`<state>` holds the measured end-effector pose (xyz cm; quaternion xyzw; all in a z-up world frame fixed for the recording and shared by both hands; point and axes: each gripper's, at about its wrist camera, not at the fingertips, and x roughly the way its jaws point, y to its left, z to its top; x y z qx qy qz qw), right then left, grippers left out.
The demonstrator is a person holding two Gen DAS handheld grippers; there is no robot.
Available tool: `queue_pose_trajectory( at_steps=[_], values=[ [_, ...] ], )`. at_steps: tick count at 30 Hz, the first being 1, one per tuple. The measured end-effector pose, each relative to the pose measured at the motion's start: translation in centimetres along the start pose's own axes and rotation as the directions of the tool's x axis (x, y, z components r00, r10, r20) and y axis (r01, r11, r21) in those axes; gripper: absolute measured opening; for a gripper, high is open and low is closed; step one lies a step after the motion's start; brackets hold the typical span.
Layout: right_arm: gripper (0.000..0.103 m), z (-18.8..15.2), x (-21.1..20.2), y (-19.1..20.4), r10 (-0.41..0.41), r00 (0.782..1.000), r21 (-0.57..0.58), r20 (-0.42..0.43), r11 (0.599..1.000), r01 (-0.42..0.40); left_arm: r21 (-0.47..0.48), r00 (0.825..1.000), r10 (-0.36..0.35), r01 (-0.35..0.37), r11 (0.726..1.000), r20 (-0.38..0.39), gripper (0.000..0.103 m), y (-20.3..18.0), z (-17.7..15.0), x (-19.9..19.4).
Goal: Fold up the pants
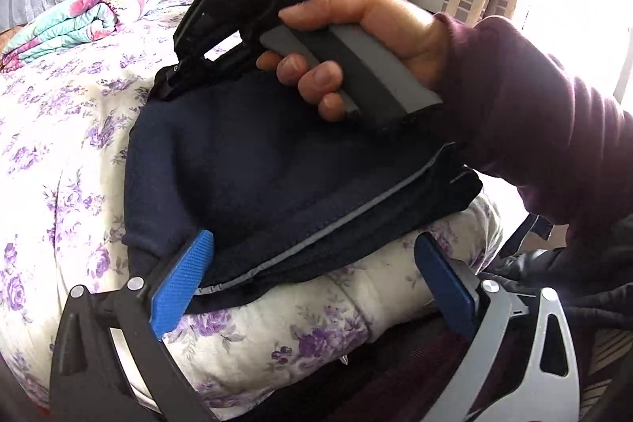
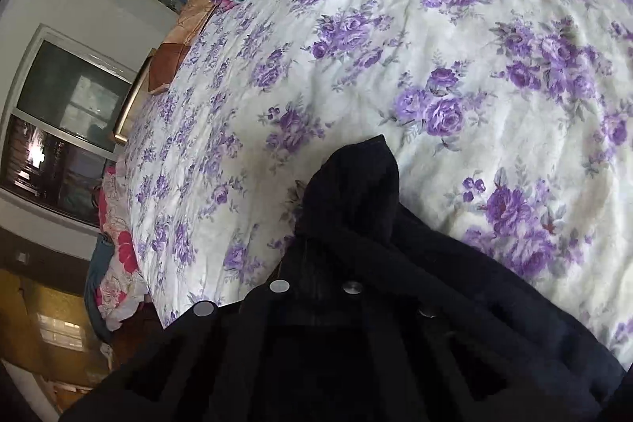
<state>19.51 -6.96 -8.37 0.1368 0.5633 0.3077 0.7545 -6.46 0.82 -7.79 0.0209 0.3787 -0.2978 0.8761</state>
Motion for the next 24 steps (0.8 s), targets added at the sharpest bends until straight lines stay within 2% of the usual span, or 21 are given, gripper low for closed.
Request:
queue_pose_trajectory(
  at_steps=[1, 3, 4, 5, 7, 8, 9, 10, 12, 13, 14, 15, 16, 17, 19, 20, 24],
  values=[
    [0.009, -0.5, -1.1, 1.0, -0.002, 1.000, -0.024, 0.024, 1.000, 0.003, 0.008, 1.000, 0.001, -0.001, 1.000, 0.006, 0.098, -0.2, 0.1, -0.4],
    [0.027, -1.5, -3.1, 3.1, -0.011, 0.999, -0.087, 0.049, 0.996, 0.016, 0.022, 0.999, -0.017, 0.016, 1.000, 0.032, 0.098, -0.3, 0.2, -1.7],
    [0.043, -1.9, -3.7, 3.8, -0.034, 0.998, -0.108, 0.060, 0.993, 0.041, 0.020, 0.999, -0.028, 0.027, 0.999, 0.032, 0.098, 0.0, 0.0, -2.0],
    [0.046, -2.5, -3.7, 4.1, -0.067, 0.996, -0.123, 0.059, 0.990, 0.073, 0.010, 0.999, -0.036, 0.036, 0.999, 0.013, 0.098, 0.3, -0.2, -1.8],
    [0.042, -2.4, -1.6, 3.0, -0.150, 0.989, -0.130, 0.003, 0.980, 0.149, -0.012, 0.999, -0.043, 0.043, 0.999, -0.019, 0.098, 0.9, -0.6, -0.6],
    [0.025, -2.2, -0.2, 1.4, -0.163, 0.986, -0.103, -0.030, 0.982, 0.159, -0.001, 1.000, -0.030, 0.030, 1.000, -0.008, 0.098, 0.7, -0.7, -0.4],
    [0.010, -2.1, -1.0, -0.2, -0.167, 0.986, -0.092, 0.004, 0.982, 0.167, 0.013, 1.000, -0.010, 0.010, 1.000, -0.008, 0.098, 0.4, -0.6, -0.1],
    [0.000, -2.0, -1.4, -0.9, -0.154, 0.988, -0.061, 0.004, 0.986, 0.154, 0.025, 1.000, 0.005, -0.004, 1.000, -0.014, 0.098, 0.1, -0.4, 0.0],
    [0.006, -1.9, -3.4, -1.2, -0.065, 0.998, 0.023, 0.009, 0.998, 0.065, 0.036, 1.000, 0.009, -0.008, 0.999, -0.026, 0.098, -0.3, -0.2, -0.4],
    [0.016, -2.2, -5.3, -0.8, -0.023, 0.999, 0.022, 0.046, 1.000, 0.022, 0.029, 1.000, -0.008, 0.009, 1.000, -0.022, 0.098, -0.1, 0.0, -0.9],
    [0.037, -2.7, -7.6, 0.0, 0.020, 0.996, -0.008, 0.091, 1.000, -0.019, 0.016, 1.000, -0.027, 0.027, 1.000, -0.009, 0.098, 0.3, 0.4, -1.7],
    [0.050, -3.4, -10.3, 0.5, 0.040, 0.988, -0.042, 0.146, 0.999, -0.034, 0.002, 0.999, -0.045, 0.045, 0.999, 0.007, 0.098, 1.0, 0.9, -2.7],
    [0.070, -4.5, -13.2, 0.8, 0.029, 0.976, -0.067, 0.214, 0.998, -0.015, -0.010, 0.998, -0.061, 0.061, 0.998, 0.030, 0.098, 1.6, 1.5, -3.8],
    [0.084, -5.7, -15.7, 0.5, 0.012, 0.962, -0.072, 0.274, 0.997, 0.008, -0.019, 0.996, -0.069, 0.070, 0.997, 0.056, 0.098, 2.4, 2.0, -4.7],
    [0.096, -8.4, -19.9, -1.5, -0.017, 0.937, -0.026, 0.349, 0.999, 0.028, -0.056, 0.992, -0.075, 0.081, 0.995, 0.101, 0.098, 4.5, 3.2, -5.8],
    [0.098, -9.9, -21.3, -3.0, -0.036, 0.931, 0.016, 0.364, 0.999, 0.032, -0.099, 0.991, -0.083, 0.093, 0.991, 0.101, 0.098, 5.9, 3.7, -5.9],
    [0.099, -15.9, -22.9, -9.1, -0.092, 0.934, 0.174, 0.344, 0.984, 0.032, -0.257, 0.973, -0.226, 0.230, 0.939, 0.042, 0.098, 11.6, 6.4, -2.5]
  ],
)
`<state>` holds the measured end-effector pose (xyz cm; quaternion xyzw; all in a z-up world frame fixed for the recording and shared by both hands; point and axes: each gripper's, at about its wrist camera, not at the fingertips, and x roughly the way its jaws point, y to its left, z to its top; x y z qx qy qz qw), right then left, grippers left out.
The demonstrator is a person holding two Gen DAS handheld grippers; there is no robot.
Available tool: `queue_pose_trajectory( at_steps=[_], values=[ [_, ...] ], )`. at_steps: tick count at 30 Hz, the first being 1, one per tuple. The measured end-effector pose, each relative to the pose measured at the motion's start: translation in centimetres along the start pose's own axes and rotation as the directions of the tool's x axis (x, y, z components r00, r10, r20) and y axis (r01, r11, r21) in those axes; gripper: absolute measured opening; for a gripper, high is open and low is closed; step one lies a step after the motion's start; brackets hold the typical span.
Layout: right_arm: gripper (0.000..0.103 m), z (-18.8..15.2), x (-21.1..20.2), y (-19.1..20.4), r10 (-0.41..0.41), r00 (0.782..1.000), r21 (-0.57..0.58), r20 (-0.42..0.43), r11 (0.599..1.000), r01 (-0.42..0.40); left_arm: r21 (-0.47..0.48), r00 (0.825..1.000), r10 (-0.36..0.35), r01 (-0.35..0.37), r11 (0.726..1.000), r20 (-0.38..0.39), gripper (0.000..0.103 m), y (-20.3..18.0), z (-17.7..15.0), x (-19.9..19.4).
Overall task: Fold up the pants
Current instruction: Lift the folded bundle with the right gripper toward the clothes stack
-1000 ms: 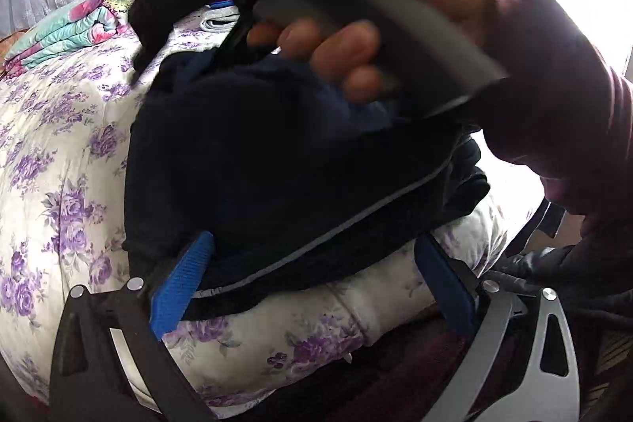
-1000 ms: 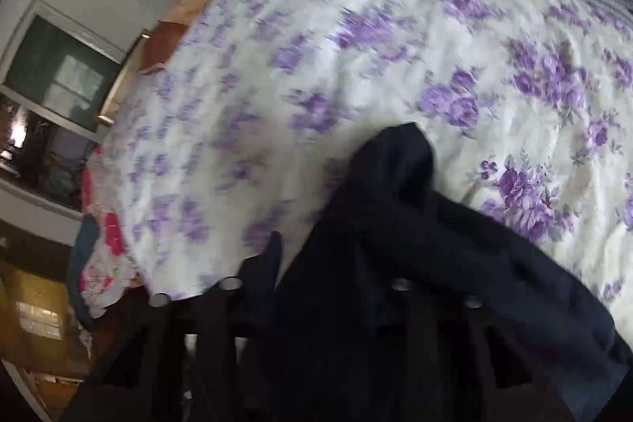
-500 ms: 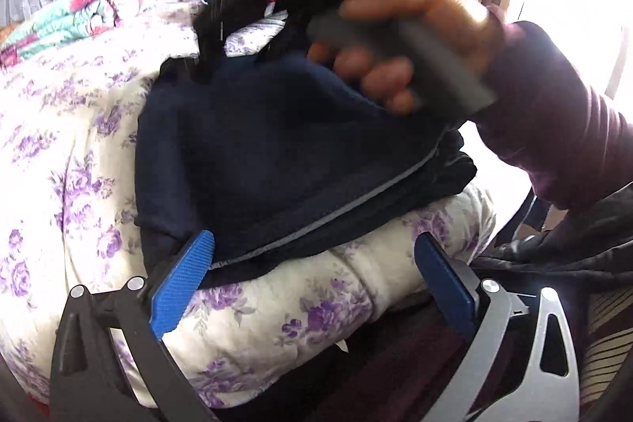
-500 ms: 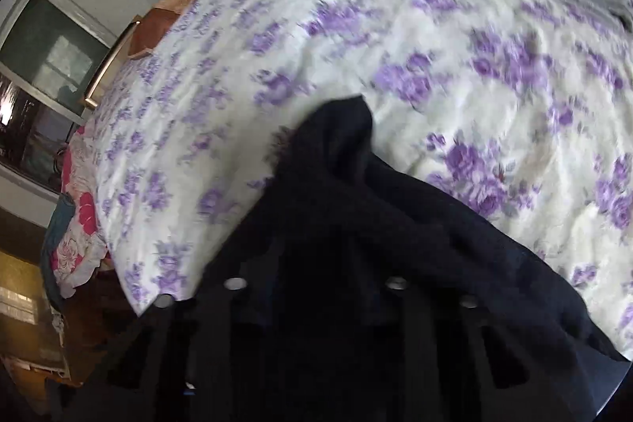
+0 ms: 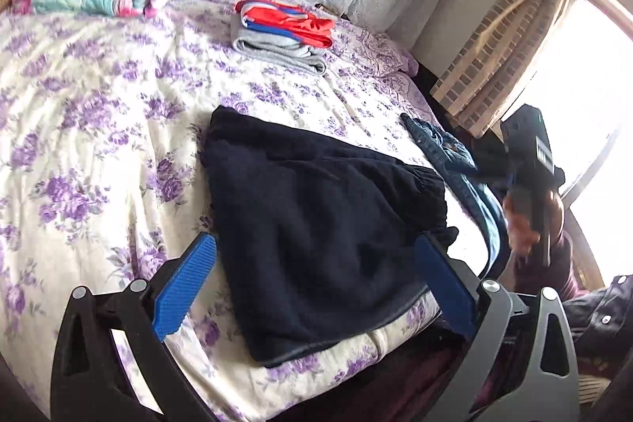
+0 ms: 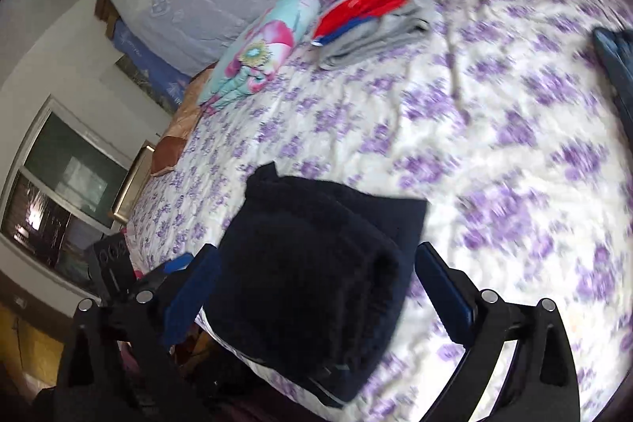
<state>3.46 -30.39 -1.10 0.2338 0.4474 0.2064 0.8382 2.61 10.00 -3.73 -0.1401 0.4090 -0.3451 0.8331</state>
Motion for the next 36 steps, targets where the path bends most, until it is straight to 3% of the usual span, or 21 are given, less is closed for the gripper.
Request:
queue_pose_trajectory(
  at_steps=[3, 4, 6, 9, 12, 19, 21, 22, 23, 26, 28, 30, 32, 35, 36],
  values=[
    [0.099, -3.2, 1.2, -3.1, 0.009, 0.999, 0.075, -0.041, 0.997, -0.005, -0.026, 0.996, 0.038, -0.040, 0.999, -0.078, 0.098, 2.5, 1.7, 3.3],
    [0.099, -3.8, 2.0, -3.4, 0.029, 0.998, 0.085, -0.057, 0.996, -0.024, -0.039, 0.994, 0.018, -0.022, 0.999, -0.109, 0.098, 3.0, 2.0, 4.4],
    [0.099, -4.5, 3.7, -2.9, 0.046, 0.996, 0.072, -0.076, 0.997, -0.040, -0.059, 0.987, -0.013, 0.003, 0.998, -0.162, 0.098, 4.0, 2.6, 6.1],
    [0.099, -4.7, 6.2, -1.8, 0.090, 0.988, 0.038, -0.121, 0.996, -0.086, -0.013, 0.979, -0.043, 0.041, 0.999, -0.200, 0.098, 2.9, 2.6, 7.8],
    [0.100, -4.4, 8.6, -1.0, 0.128, 0.978, 0.034, -0.167, 0.992, -0.124, 0.023, 0.970, -0.032, 0.038, 0.999, -0.240, 0.098, 2.5, 2.4, 9.5],
    [0.100, -3.1, 9.9, -0.8, 0.234, 0.963, 0.084, -0.131, 0.971, -0.225, 0.028, 0.971, -0.040, 0.048, 0.998, -0.238, 0.098, 2.0, 2.6, 10.5],
    [0.087, -3.8, 9.6, 0.3, 0.205, 0.968, 0.005, -0.141, 0.978, -0.207, 0.032, 0.967, -0.059, 0.068, 0.997, -0.247, 0.098, 1.6, 2.4, 10.5],
    [0.070, -4.2, 9.5, 0.9, 0.169, 0.974, -0.030, -0.153, 0.984, -0.176, 0.035, 0.966, -0.061, 0.073, 0.997, -0.253, 0.098, 1.3, 2.2, 10.4],
    [0.059, -4.7, 9.2, 1.1, 0.141, 0.978, -0.054, -0.151, 0.987, -0.151, 0.054, 0.966, -0.052, 0.068, 0.996, -0.255, 0.098, 0.7, 1.9, 10.2],
    [0.053, -5.2, 8.6, 0.6, 0.145, 0.979, -0.061, -0.143, 0.986, -0.155, 0.134, 0.968, -0.005, 0.040, 0.990, -0.252, 0.097, -0.6, 1.0, 9.8],
    [0.058, -5.0, 9.1, -0.5, 0.195, 0.970, 0.001, -0.143, 0.980, -0.197, 0.143, 0.965, 0.013, 0.026, 0.989, -0.261, 0.098, -0.5, 0.7, 10.4],
    [0.073, -4.9, 9.6, -1.2, 0.277, 0.952, 0.066, -0.129, 0.961, -0.270, 0.119, 0.965, 0.000, 0.032, 0.992, -0.262, 0.098, 0.0, 1.0, 11.1],
    [0.100, -4.8, 9.8, 0.0, 0.312, 0.939, 0.018, -0.144, 0.950, -0.313, 0.098, 0.963, -0.018, 0.046, 0.994, -0.270, 0.098, 0.4, 1.5, 11.5],
    [0.099, -5.4, 10.5, 2.5, 0.171, 0.973, -0.100, -0.152, 0.977, -0.187, 0.044, 0.964, -0.027, 0.040, 0.998, -0.263, 0.098, 0.7, 2.0, 11.7],
    [0.094, -5.7, 10.3, 2.8, 0.139, 0.982, -0.116, -0.131, 0.981, -0.154, 0.038, 0.967, -0.019, 0.030, 0.999, -0.254, 0.097, 0.7, 2.0, 11.6]
  ],
)
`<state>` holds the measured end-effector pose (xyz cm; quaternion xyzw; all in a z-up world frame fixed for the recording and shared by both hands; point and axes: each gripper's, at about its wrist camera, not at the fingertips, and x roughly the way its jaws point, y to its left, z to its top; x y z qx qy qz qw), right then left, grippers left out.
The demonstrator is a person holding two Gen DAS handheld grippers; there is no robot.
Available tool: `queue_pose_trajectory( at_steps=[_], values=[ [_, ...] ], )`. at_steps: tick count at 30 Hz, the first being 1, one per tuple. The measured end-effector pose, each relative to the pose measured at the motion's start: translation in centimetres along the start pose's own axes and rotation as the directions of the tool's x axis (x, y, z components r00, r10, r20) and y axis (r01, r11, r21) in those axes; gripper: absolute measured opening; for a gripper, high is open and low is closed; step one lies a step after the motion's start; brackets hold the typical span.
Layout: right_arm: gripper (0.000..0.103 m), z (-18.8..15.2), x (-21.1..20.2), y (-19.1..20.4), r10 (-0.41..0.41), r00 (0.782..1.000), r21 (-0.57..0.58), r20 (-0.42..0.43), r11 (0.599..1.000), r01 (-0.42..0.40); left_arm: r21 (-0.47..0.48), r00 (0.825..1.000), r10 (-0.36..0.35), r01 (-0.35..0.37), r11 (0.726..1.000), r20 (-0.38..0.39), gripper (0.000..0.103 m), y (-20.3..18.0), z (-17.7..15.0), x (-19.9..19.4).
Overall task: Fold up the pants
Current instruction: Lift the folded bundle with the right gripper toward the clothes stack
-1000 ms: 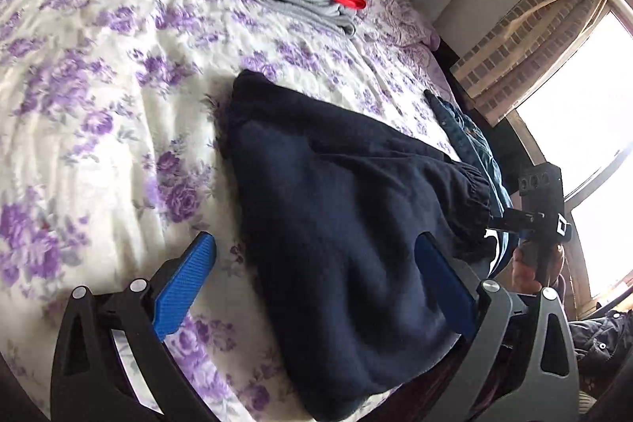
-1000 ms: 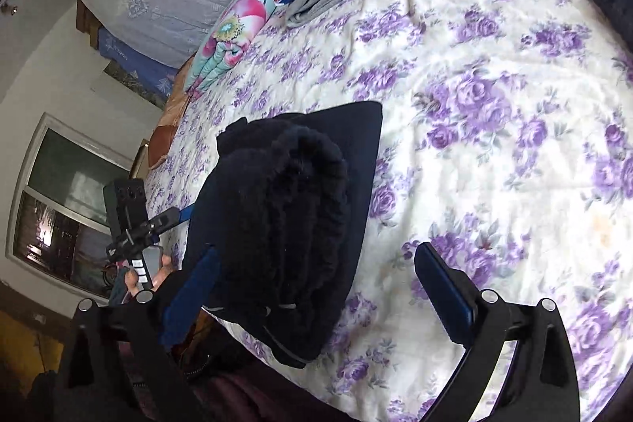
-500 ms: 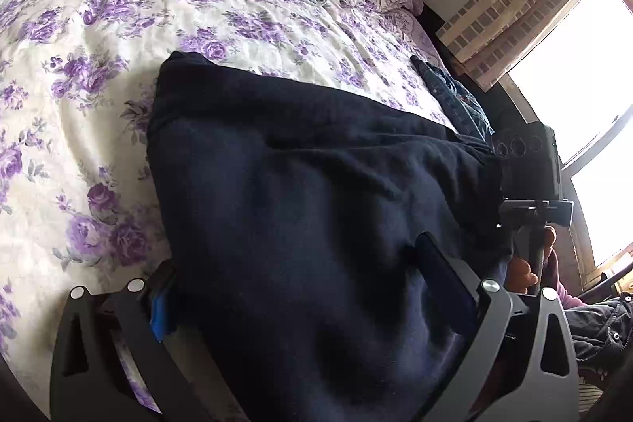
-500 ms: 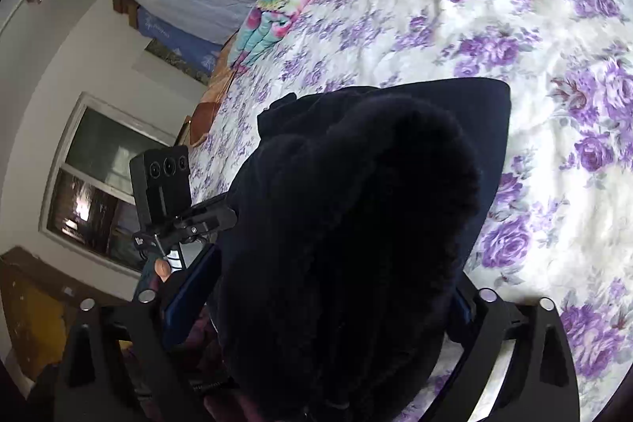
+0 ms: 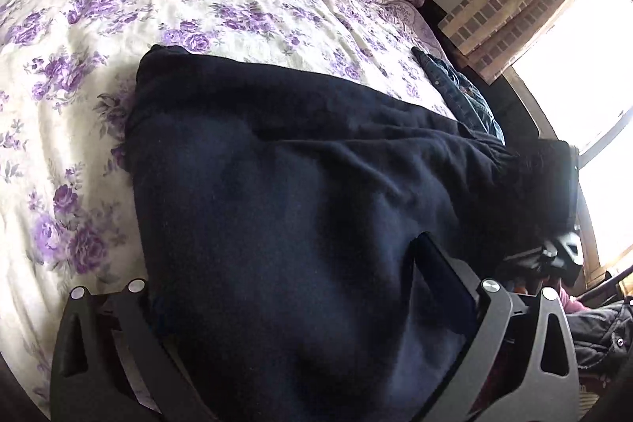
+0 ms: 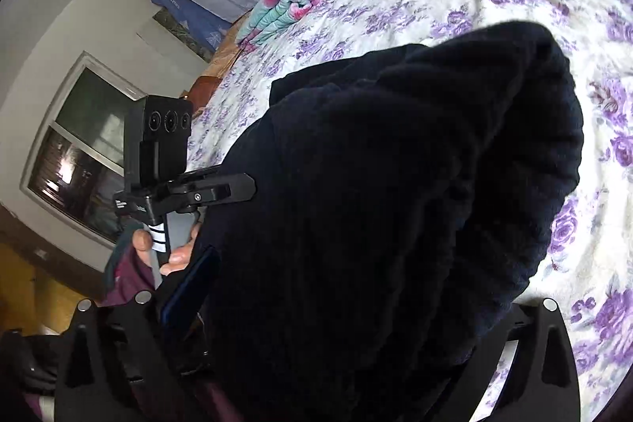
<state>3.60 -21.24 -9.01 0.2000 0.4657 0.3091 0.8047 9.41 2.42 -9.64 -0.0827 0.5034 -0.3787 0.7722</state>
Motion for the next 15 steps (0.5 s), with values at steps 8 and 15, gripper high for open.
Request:
queue_pose_trajectory(
  at_steps=[8, 15],
  values=[
    [0.044, -1.0, -3.3, 1.0, -0.069, 0.993, 0.007, 0.099, 0.998, 0.069, -0.022, 0.995, 0.010, -0.008, 1.000, 0.101, 0.059, -1.6, -1.7, -3.3],
    [0.044, -1.4, -5.5, 2.8, -0.045, 0.989, -0.049, 0.140, 0.997, 0.052, 0.024, 0.985, 0.076, -0.080, 0.997, 0.155, 0.058, -5.7, -3.1, -5.4]
  ],
)
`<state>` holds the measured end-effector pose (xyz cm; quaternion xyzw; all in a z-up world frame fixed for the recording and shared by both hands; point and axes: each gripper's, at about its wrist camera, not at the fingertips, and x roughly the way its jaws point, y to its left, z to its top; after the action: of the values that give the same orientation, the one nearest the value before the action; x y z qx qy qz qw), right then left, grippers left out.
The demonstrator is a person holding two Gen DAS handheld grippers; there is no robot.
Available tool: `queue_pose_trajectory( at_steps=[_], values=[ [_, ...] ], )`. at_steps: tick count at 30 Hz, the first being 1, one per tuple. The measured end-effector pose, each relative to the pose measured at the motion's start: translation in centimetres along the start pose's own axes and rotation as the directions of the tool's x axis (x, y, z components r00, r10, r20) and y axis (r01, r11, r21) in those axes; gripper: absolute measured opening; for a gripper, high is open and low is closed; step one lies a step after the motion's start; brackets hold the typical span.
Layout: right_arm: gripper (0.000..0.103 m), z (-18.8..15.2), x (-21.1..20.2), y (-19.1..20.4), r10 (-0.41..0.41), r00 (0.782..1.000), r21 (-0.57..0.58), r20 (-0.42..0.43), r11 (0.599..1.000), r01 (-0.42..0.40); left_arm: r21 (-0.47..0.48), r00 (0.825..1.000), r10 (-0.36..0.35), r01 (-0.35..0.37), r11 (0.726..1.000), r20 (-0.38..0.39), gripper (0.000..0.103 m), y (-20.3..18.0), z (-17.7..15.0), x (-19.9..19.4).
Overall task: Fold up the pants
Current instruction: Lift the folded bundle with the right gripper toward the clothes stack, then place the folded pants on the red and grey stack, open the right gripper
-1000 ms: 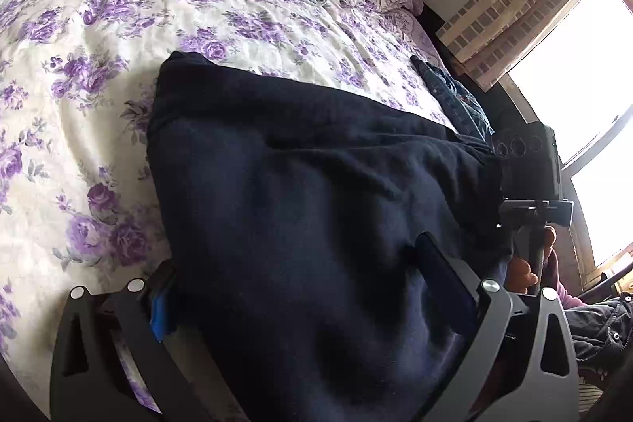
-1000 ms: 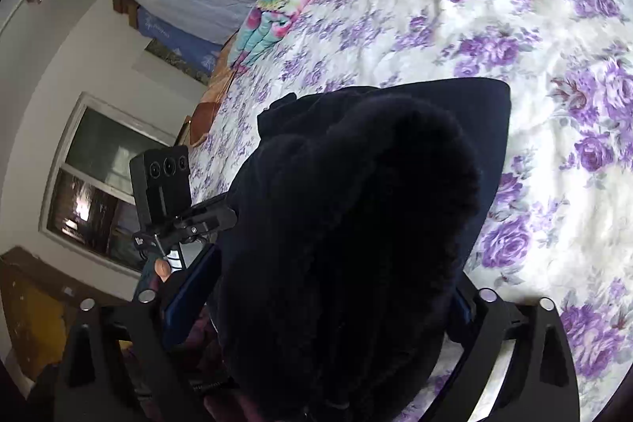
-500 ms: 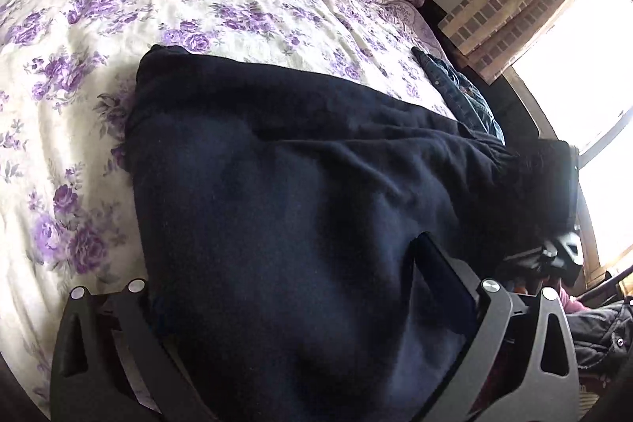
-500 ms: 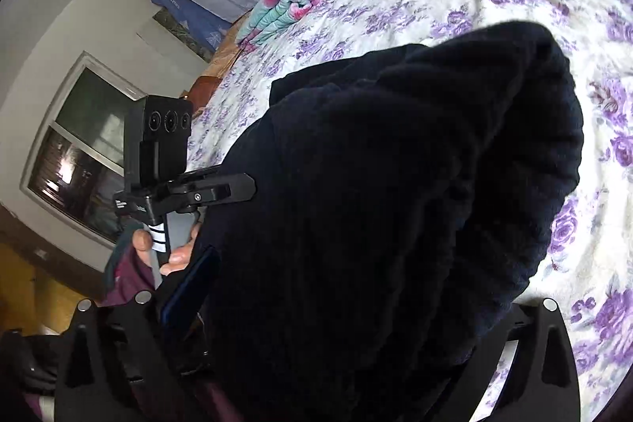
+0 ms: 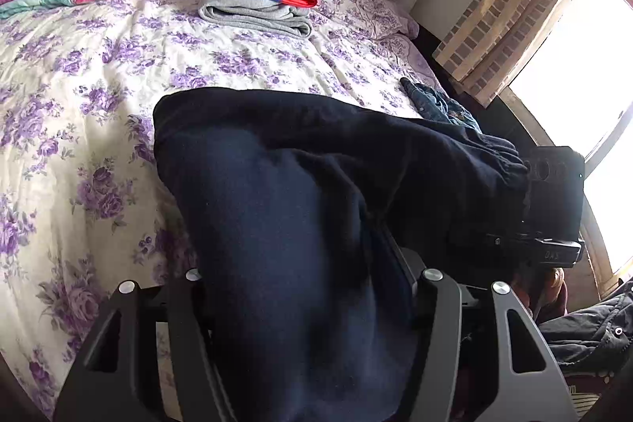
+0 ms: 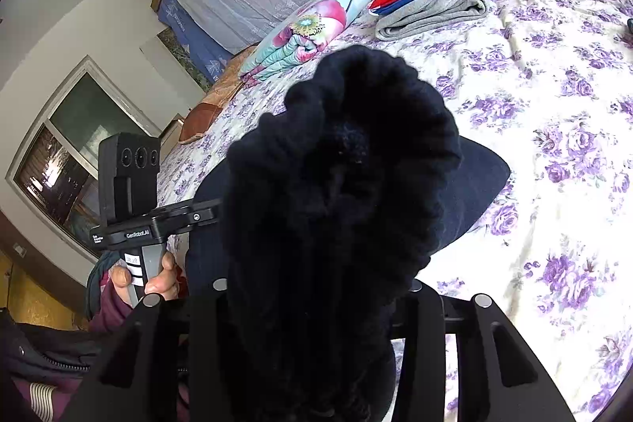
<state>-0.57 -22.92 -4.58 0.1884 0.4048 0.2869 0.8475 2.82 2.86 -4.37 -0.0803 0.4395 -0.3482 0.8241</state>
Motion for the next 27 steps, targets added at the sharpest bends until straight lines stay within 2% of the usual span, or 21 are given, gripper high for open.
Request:
queue_pose_trajectory(
  at_steps=[3, 6, 9, 12, 17, 22, 25, 27],
  values=[
    [0.043, 0.5, -0.1, -0.8, 0.032, 0.999, 0.032, -0.015, 0.999, -0.032, 0.012, 1.000, 0.008, -0.008, 1.000, 0.012, 0.057, -0.8, 0.2, -0.2],
    [0.042, 1.8, -0.6, -1.2, 0.043, 0.999, 0.036, -0.012, 0.998, -0.043, -0.003, 0.999, -0.022, 0.022, 1.000, 0.024, 0.055, -1.1, 1.8, -0.2],
    [0.042, 3.9, -1.8, -1.1, 0.049, 0.999, 0.014, 0.018, 0.999, -0.049, 0.002, 0.998, -0.047, 0.047, 0.999, 0.049, 0.054, -1.7, 4.7, -0.3],
    [0.042, 8.1, -2.6, -1.5, 0.051, 0.997, -0.004, 0.056, 0.999, -0.051, 0.017, 0.996, -0.053, 0.052, 0.999, 0.075, 0.054, -2.2, 8.7, 0.2],
    [0.042, 18.9, -2.3, -2.1, 0.016, 0.992, -0.055, 0.127, 0.998, -0.009, 0.051, 0.994, -0.037, 0.032, 0.998, 0.101, 0.054, -1.7, 18.5, 2.3],
    [0.042, 32.8, -1.1, -3.5, -0.036, 0.975, -0.102, 0.218, 0.993, 0.059, 0.095, 0.981, 0.013, -0.032, 0.995, 0.196, 0.056, -1.6, 31.6, 3.5],
    [0.042, 39.9, 0.6, -5.1, -0.064, 0.965, -0.103, 0.254, 0.990, 0.093, 0.071, 0.969, 0.041, -0.060, 0.996, 0.244, 0.057, 0.1, 38.6, 5.2],
    [0.042, 43.5, 2.8, -6.8, -0.098, 0.959, -0.093, 0.266, 0.988, 0.127, 0.017, 0.966, 0.054, -0.060, 0.998, 0.253, 0.059, 2.4, 42.4, 7.4]
  ],
)
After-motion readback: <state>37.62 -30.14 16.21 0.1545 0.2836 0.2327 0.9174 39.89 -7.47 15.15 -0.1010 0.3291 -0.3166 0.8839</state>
